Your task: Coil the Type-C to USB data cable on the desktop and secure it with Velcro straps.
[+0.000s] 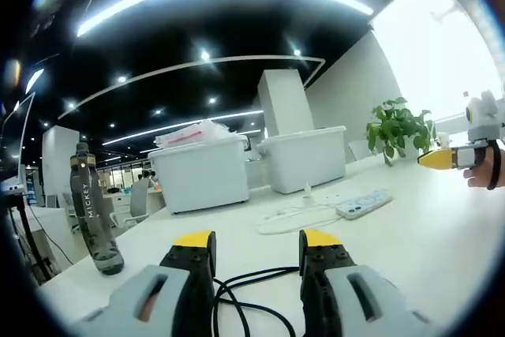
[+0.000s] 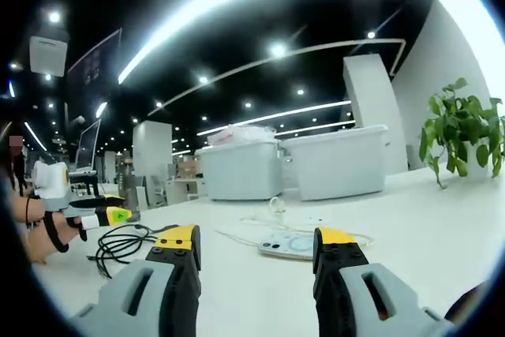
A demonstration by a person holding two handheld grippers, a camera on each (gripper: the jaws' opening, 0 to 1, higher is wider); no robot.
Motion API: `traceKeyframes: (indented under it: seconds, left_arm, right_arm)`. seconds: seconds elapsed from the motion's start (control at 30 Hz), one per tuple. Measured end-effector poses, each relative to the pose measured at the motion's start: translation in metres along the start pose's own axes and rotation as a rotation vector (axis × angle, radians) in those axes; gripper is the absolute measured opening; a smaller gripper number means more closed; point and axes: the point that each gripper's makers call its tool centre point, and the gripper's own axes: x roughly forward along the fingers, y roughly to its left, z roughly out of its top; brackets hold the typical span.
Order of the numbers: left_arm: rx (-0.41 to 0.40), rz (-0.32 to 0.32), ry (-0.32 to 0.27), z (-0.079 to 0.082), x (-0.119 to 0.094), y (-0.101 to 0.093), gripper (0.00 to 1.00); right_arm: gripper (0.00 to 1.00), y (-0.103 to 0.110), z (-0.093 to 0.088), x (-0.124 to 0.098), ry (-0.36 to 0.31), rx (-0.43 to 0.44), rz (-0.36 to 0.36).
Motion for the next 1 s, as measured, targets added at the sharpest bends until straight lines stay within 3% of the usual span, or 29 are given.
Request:
traceKeyframes:
  seconds: [0.17,0.67,0.8,0.9,1.0]
  left_arm:
    - [-0.003,0.007,-0.002,0.001,0.0,0.002,0.44]
    - [-0.075,0.095,-0.019,0.006,-0.004,0.036,0.45]
    - [-0.071,0.157,-0.043,0.012,-0.008,0.054,0.45]
    - [-0.069,0.192,-0.06,0.017,-0.012,0.066,0.45]
    - [-0.083,0.231,-0.071,0.019,-0.017,0.079,0.45]
  right_arm:
    - [0.56,0.0,0.001,0.0,-0.002,0.0,0.0]
    - [0.56,0.003,0.005,-0.001,-0.017,0.012,0.017]
    - [0.52,0.038,0.003,0.005,-0.036,-0.033,0.125]
    - [0.53,0.078,-0.012,0.014,0.026,0.006,0.221]
    - [0.54,0.108,-0.034,0.029,0.1,-0.138,0.266]
